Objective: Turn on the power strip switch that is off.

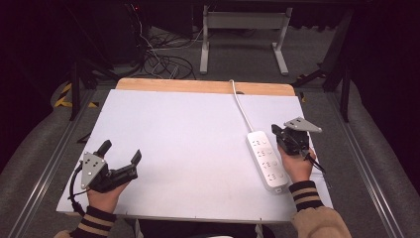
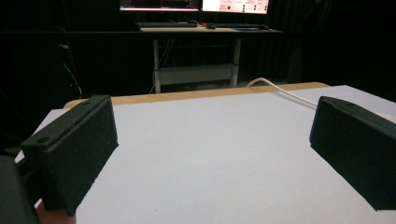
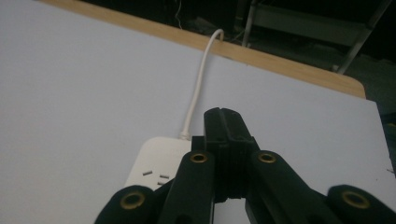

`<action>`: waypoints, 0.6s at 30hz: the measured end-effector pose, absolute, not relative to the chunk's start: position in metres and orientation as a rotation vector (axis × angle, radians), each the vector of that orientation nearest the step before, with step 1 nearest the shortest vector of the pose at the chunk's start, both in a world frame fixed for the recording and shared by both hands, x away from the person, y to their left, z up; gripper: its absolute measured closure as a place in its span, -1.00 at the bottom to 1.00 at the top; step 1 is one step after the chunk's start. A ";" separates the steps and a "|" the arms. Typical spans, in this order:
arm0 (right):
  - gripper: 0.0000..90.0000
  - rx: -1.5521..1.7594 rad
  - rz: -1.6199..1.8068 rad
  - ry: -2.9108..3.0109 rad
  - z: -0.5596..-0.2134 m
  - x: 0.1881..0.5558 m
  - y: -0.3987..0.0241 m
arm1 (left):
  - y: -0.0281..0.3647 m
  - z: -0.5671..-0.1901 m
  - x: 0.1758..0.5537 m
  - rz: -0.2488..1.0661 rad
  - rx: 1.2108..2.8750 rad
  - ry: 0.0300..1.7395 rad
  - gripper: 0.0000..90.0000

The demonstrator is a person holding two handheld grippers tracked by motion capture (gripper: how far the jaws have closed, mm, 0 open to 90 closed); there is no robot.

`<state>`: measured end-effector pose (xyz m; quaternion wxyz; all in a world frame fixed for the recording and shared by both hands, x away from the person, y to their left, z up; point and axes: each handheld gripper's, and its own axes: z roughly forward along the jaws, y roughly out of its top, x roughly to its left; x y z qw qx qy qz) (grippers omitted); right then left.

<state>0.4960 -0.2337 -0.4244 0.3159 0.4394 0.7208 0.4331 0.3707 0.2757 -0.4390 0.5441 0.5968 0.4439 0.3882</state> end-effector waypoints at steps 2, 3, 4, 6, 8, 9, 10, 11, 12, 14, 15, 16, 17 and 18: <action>1.00 1.133 1.195 1.843 -0.419 0.486 -0.241 | 0.276 -0.439 0.371 0.921 1.416 1.055 -0.97; 1.00 1.126 1.216 1.825 -0.417 0.482 -0.243 | 0.276 -0.439 0.371 0.921 1.416 1.055 -0.97; 1.00 1.117 1.231 1.806 -0.416 0.479 -0.245 | 0.276 -0.439 0.371 0.921 1.419 1.056 -0.97; 1.00 1.074 1.293 1.753 -0.414 0.470 -0.250 | 0.276 -0.439 0.371 0.920 1.417 1.058 -0.97; 1.00 1.063 1.352 1.706 -0.414 0.460 -0.254 | 0.276 -0.439 0.371 0.922 1.417 1.054 -0.97; 1.00 1.042 1.385 1.669 -0.414 0.453 -0.256 | 0.276 -0.439 0.371 0.922 1.417 1.054 -0.97; 1.00 1.034 1.393 1.654 -0.414 0.449 -0.258 | 0.276 -0.439 0.371 0.922 1.417 1.054 -0.97; 1.00 1.034 1.393 1.654 -0.414 0.449 -0.258 | 0.276 -0.439 0.371 0.922 1.416 1.056 -0.97; 1.00 1.004 1.416 1.596 -0.415 0.437 -0.261 | 0.276 -0.439 0.371 0.920 1.413 1.057 -0.97; 1.00 0.975 1.450 1.541 -0.415 0.426 -0.265 | 0.276 -0.439 0.371 0.918 1.413 1.056 -0.97; 1.00 0.975 1.450 1.541 -0.415 0.426 -0.265 | 0.276 -0.438 0.371 0.920 1.412 1.052 -0.97; 1.00 0.955 1.467 1.512 -0.416 0.421 -0.267 | 0.275 -0.438 0.371 0.922 1.410 1.054 -0.97; 1.00 0.920 1.481 1.473 -0.418 0.414 -0.270 | 0.275 -0.438 0.371 0.921 1.409 1.053 -0.97; 1.00 0.912 1.481 1.463 -0.418 0.412 -0.271 | 0.275 -0.438 0.371 0.920 1.410 1.053 -0.97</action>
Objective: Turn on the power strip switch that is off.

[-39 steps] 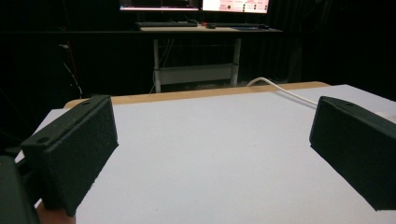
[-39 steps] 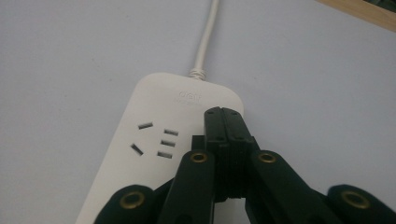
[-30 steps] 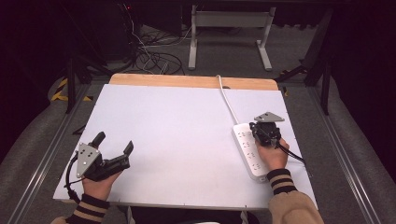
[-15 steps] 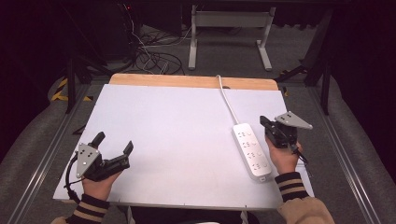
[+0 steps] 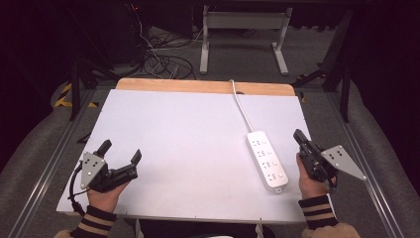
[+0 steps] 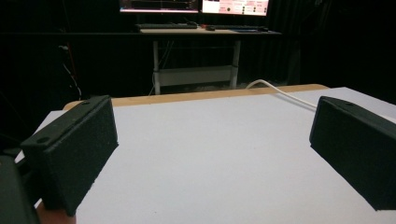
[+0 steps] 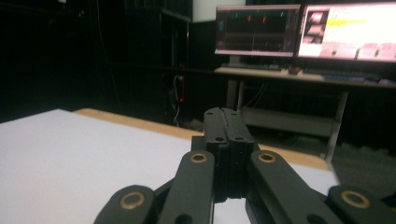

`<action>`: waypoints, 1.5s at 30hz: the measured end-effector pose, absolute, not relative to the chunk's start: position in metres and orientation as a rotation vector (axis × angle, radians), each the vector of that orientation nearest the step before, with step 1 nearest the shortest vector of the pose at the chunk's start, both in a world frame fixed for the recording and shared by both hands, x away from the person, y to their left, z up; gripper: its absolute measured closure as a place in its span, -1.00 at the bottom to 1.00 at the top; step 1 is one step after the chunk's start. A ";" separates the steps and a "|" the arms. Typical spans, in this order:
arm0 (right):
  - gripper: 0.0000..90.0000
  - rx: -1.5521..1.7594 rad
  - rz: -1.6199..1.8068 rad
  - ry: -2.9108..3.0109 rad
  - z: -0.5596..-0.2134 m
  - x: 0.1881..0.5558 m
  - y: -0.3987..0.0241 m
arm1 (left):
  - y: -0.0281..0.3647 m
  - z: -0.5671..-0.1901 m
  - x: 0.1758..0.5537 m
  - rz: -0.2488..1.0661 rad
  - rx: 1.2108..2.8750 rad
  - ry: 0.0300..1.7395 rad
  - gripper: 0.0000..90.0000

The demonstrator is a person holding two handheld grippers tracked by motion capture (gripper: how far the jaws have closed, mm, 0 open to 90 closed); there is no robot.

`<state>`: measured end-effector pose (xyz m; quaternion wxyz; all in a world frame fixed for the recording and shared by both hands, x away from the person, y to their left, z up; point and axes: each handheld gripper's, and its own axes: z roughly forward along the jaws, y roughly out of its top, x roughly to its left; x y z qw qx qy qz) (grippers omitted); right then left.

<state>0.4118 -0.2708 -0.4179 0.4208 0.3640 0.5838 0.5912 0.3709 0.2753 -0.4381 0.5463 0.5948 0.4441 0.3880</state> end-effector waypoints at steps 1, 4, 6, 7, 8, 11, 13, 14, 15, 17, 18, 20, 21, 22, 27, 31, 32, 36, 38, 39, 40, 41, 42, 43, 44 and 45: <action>1.00 0.902 1.480 1.445 -0.419 0.410 -0.272 | 0.275 -0.438 0.371 0.923 1.409 1.053 -0.97; 1.00 0.895 1.490 1.423 -0.419 0.409 -0.272 | 0.275 -0.438 0.371 0.921 1.412 1.052 -0.97; 1.00 0.891 1.493 1.423 -0.420 0.410 -0.270 | 0.275 -0.438 0.371 0.921 1.412 1.054 -0.97; 1.00 0.883 1.490 1.428 -0.421 0.411 -0.269 | 0.275 -0.438 0.371 0.922 1.412 1.054 -0.97; 1.00 0.883 1.493 1.434 -0.421 0.411 -0.268 | 0.275 -0.438 0.371 0.923 1.410 1.055 -0.97; 1.00 0.872 1.496 1.440 -0.422 0.411 -0.267 | 0.276 -0.438 0.371 0.920 1.411 1.053 -0.97; 1.00 0.870 1.498 1.443 -0.422 0.411 -0.267 | 0.276 -0.438 0.371 0.921 1.412 1.054 -0.97; 1.00 0.870 1.502 1.440 -0.422 0.411 -0.266 | 0.276 -0.438 0.371 0.921 1.412 1.055 -0.97; 1.00 0.871 1.510 1.439 -0.422 0.412 -0.266 | 0.276 -0.438 0.371 0.921 1.412 1.055 -0.97; 1.00 0.866 1.509 1.438 -0.422 0.411 -0.266 | 0.276 -0.438 0.371 0.921 1.413 1.054 -0.97; 1.00 0.860 1.510 1.438 -0.422 0.411 -0.266 | 0.276 -0.438 0.371 0.921 1.413 1.054 -0.97; 0.53 0.852 1.503 1.429 -0.422 0.412 -0.265 | 0.276 -0.438 0.371 0.921 1.413 1.054 -0.97; 0.53 0.852 1.503 1.429 -0.422 0.412 -0.265 | 0.276 -0.438 0.371 0.921 1.415 1.053 -0.97; 0.29 0.866 1.503 1.425 -0.423 0.413 -0.264 | 0.275 -0.438 0.371 0.920 1.416 1.052 -0.97; -0.57 0.921 1.494 1.376 -0.424 0.418 -0.262 | 0.275 -0.438 0.371 0.926 1.423 1.045 -0.97; -0.70 0.919 1.481 1.372 -0.423 0.418 -0.263 | 0.275 -0.438 0.371 0.925 1.424 1.045 -0.97; -0.70 0.914 1.478 1.374 -0.423 0.418 -0.263 | 0.275 -0.438 0.371 0.925 1.424 1.045 -0.97; -0.70 0.911 1.475 1.390 -0.424 0.419 -0.261 | 0.275 -0.439 0.371 0.925 1.423 1.047 -0.97; -0.70 0.913 1.474 1.390 -0.424 0.419 -0.261 | 0.275 -0.439 0.371 0.925 1.423 1.047 -0.97; -0.70 0.913 1.475 1.391 -0.424 0.419 -0.261 | 0.275 -0.439 0.371 0.924 1.423 1.047 -0.97; -0.70 0.914 1.474 1.392 -0.424 0.419 -0.261 | 0.275 -0.439 0.371 0.925 1.423 1.047 -0.97; -0.70 0.918 1.474 1.392 -0.424 0.419 -0.261 | 0.275 -0.439 0.371 0.924 1.423 1.047 -0.97; -0.70 0.918 1.472 1.392 -0.424 0.420 -0.262 | 0.275 -0.439 0.371 0.923 1.423 1.047 -0.97; -0.70 0.923 1.474 1.394 -0.424 0.420 -0.262 | 0.275 -0.439 0.371 0.923 1.424 1.047 -0.97; -0.70 0.928 1.471 1.395 -0.424 0.420 -0.262 | 0.275 -0.439 0.371 0.923 1.424 1.047 -0.97; -0.70 0.930 1.469 1.399 -0.424 0.421 -0.262 | 0.275 -0.439 0.371 0.923 1.424 1.046 -0.97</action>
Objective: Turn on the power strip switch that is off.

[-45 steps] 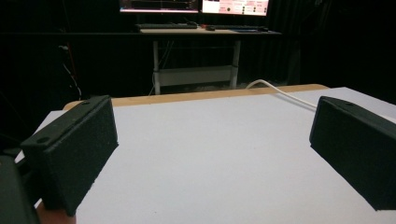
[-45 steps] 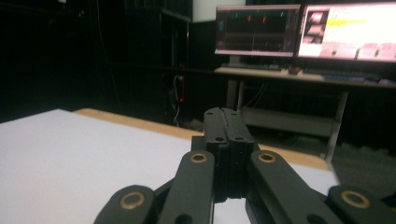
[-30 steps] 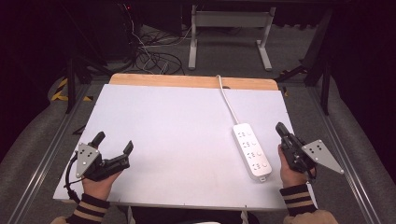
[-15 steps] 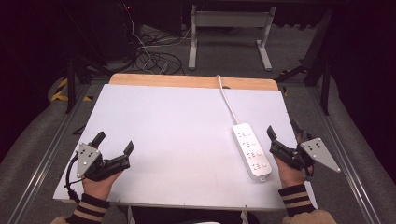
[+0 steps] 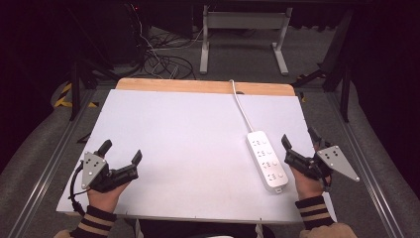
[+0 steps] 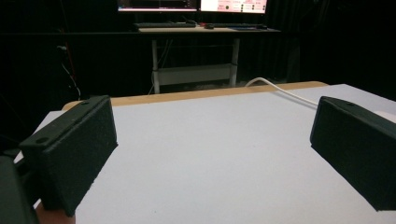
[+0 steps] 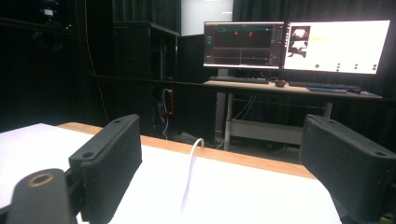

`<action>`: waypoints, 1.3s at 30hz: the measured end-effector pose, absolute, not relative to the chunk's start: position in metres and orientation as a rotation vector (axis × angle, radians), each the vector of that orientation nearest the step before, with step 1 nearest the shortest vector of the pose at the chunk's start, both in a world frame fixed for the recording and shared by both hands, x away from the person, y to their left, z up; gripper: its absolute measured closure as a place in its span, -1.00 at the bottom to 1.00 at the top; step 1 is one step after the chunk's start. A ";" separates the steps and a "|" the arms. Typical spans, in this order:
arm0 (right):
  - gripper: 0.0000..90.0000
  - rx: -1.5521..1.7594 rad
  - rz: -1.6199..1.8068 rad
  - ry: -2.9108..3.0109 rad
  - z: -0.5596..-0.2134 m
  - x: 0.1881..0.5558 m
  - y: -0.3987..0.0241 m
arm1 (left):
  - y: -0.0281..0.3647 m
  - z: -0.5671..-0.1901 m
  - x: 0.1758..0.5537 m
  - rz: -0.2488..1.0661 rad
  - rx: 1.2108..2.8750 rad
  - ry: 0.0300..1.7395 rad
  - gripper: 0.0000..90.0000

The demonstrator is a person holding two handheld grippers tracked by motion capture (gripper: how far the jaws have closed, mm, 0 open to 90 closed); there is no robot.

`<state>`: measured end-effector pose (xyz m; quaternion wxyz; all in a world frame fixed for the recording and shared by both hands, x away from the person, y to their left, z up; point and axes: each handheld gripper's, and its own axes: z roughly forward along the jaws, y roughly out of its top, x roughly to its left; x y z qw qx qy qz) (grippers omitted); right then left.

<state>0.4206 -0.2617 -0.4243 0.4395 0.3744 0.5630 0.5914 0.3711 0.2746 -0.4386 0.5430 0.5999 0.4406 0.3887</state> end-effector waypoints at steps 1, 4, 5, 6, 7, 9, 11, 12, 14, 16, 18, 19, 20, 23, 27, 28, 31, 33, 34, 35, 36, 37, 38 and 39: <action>-0.70 0.932 1.469 1.401 -0.424 0.421 -0.261 | 0.275 -0.439 0.371 0.924 1.424 1.046 -0.97; -0.70 0.927 1.469 1.398 -0.424 0.421 -0.262 | 0.275 -0.439 0.371 0.923 1.424 1.047 -0.97; -0.70 0.930 1.469 1.399 -0.424 0.421 -0.262 | 0.275 -0.439 0.371 0.923 1.424 1.047 -0.97; -0.70 0.932 1.469 1.399 -0.424 0.421 -0.262 | 0.274 -0.439 0.371 0.923 1.424 1.046 -0.97; -0.70 0.933 1.471 1.400 -0.424 0.421 -0.262 | 0.274 -0.439 0.371 0.923 1.424 1.046 -0.97; -0.70 0.934 1.472 1.407 -0.424 0.421 -0.262 | 0.274 -0.439 0.371 0.923 1.423 1.046 -0.97; -0.70 0.939 1.468 1.416 -0.425 0.421 -0.261 | 0.274 -0.439 0.371 0.922 1.423 1.046 -0.97; -0.70 0.940 1.466 1.421 -0.425 0.421 -0.261 | 0.274 -0.439 0.372 0.921 1.426 1.044 -0.97; -0.70 0.947 1.457 1.424 -0.425 0.421 -0.261 | 0.274 -0.438 0.372 0.922 1.425 1.042 -0.97; -0.70 0.949 1.455 1.428 -0.425 0.421 -0.261 | 0.273 -0.439 0.373 0.917 1.428 1.043 -0.97; -0.70 0.955 1.452 1.426 -0.425 0.420 -0.262 | 0.273 -0.438 0.372 0.916 1.432 1.035 -0.97; -0.70 0.955 1.452 1.426 -0.425 0.420 -0.262 | 0.273 -0.438 0.372 0.921 1.433 1.034 -0.97; -0.70 0.954 1.452 1.425 -0.425 0.420 -0.262 | 0.273 -0.438 0.372 0.920 1.433 1.035 -0.97; -0.70 0.960 1.451 1.431 -0.425 0.420 -0.262 | 0.273 -0.438 0.372 0.920 1.427 1.038 -0.97; -0.70 0.958 1.443 1.442 -0.426 0.421 -0.261 | 0.272 -0.438 0.372 0.916 1.433 1.036 -0.97; -0.70 0.959 1.444 1.439 -0.426 0.421 -0.261 | 0.272 -0.438 0.372 0.917 1.434 1.035 -0.97; -0.70 0.965 1.445 1.437 -0.426 0.421 -0.261 | 0.273 -0.438 0.372 0.915 1.431 1.037 -0.97; -0.70 0.962 1.444 1.440 -0.426 0.421 -0.261 | 0.273 -0.438 0.373 0.916 1.431 1.038 -0.97; -0.70 0.963 1.442 1.440 -0.426 0.421 -0.261 | 0.272 -0.438 0.373 0.914 1.429 1.041 -0.97; -0.70 0.964 1.443 1.443 -0.426 0.421 -0.261 | 0.272 -0.438 0.373 0.914 1.431 1.039 -0.97; -0.70 0.963 1.441 1.445 -0.426 0.421 -0.260 | 0.272 -0.438 0.373 0.914 1.431 1.038 -0.97; -0.69 0.963 1.440 1.446 -0.426 0.421 -0.260 | 0.272 -0.438 0.373 0.915 1.433 1.036 -0.97; -0.69 0.964 1.438 1.447 -0.426 0.421 -0.260 | 0.272 -0.438 0.373 0.914 1.429 1.040 -0.97; -0.69 0.965 1.436 1.447 -0.426 0.421 -0.260 | 0.272 -0.438 0.373 0.915 1.428 1.041 -0.97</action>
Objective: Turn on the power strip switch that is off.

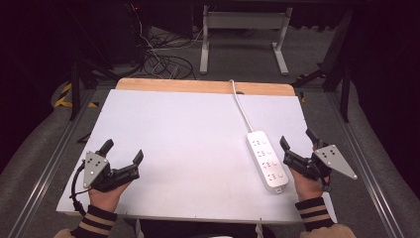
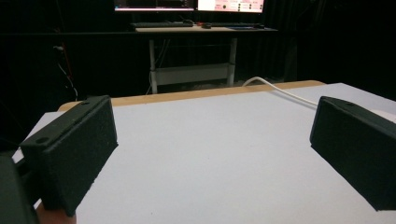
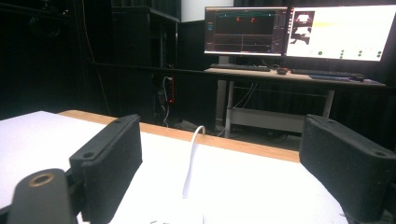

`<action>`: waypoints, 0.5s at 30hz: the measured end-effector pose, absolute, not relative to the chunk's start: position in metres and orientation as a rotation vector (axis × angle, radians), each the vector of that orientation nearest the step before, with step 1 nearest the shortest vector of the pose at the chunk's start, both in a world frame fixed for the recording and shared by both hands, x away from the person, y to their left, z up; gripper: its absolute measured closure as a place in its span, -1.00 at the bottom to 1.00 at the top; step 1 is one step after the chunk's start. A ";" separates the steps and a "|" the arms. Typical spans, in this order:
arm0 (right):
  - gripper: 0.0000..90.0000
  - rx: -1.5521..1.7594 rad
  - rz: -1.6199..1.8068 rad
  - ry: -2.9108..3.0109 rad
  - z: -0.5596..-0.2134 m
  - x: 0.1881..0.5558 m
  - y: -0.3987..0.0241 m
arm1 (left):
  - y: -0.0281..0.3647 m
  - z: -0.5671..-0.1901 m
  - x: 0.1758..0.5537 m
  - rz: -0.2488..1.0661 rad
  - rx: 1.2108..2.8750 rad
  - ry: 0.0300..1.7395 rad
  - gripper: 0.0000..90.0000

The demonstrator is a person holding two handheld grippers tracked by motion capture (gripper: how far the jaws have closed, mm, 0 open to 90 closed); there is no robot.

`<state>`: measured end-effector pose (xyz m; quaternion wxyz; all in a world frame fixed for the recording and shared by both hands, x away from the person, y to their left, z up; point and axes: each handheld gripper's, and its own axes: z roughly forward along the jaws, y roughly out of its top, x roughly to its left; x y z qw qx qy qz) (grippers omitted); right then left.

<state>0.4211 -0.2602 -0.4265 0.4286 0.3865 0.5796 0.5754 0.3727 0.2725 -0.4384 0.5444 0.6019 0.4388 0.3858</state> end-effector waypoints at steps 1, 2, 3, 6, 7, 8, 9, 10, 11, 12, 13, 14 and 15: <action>-0.69 0.966 1.436 1.446 -0.427 0.421 -0.260 | 0.273 -0.438 0.373 0.915 1.428 1.040 -0.97; -0.69 0.964 1.437 1.447 -0.427 0.421 -0.260 | 0.272 -0.438 0.373 0.913 1.428 1.040 -0.97; -0.69 0.967 1.437 1.449 -0.427 0.421 -0.260 | 0.272 -0.438 0.373 0.914 1.429 1.040 -0.97; -0.69 0.970 1.439 1.451 -0.427 0.421 -0.260 | 0.272 -0.439 0.373 0.914 1.430 1.039 -0.97; -0.69 0.971 1.439 1.451 -0.427 0.421 -0.260 | 0.272 -0.438 0.373 0.914 1.429 1.040 -0.97; -0.69 0.969 1.440 1.452 -0.427 0.421 -0.260 | 0.272 -0.438 0.373 0.914 1.428 1.040 -0.97; -0.69 0.969 1.437 1.451 -0.427 0.421 -0.260 | 0.272 -0.438 0.373 0.915 1.429 1.040 -0.97; -0.68 0.969 1.440 1.453 -0.427 0.421 -0.260 | 0.272 -0.438 0.373 0.913 1.430 1.040 -0.97; -0.68 0.969 1.440 1.454 -0.427 0.421 -0.260 | 0.272 -0.439 0.373 0.913 1.434 1.038 -0.97; -0.68 0.968 1.438 1.459 -0.427 0.422 -0.260 | 0.272 -0.439 0.373 0.915 1.438 1.036 -0.97; -0.68 0.965 1.436 1.460 -0.427 0.422 -0.259 | 0.272 -0.439 0.373 0.916 1.437 1.036 -0.97; -0.68 0.966 1.435 1.461 -0.427 0.422 -0.259 | 0.272 -0.439 0.373 0.914 1.434 1.038 -0.97; -0.68 0.968 1.436 1.460 -0.427 0.422 -0.259 | 0.272 -0.439 0.373 0.914 1.432 1.040 -0.97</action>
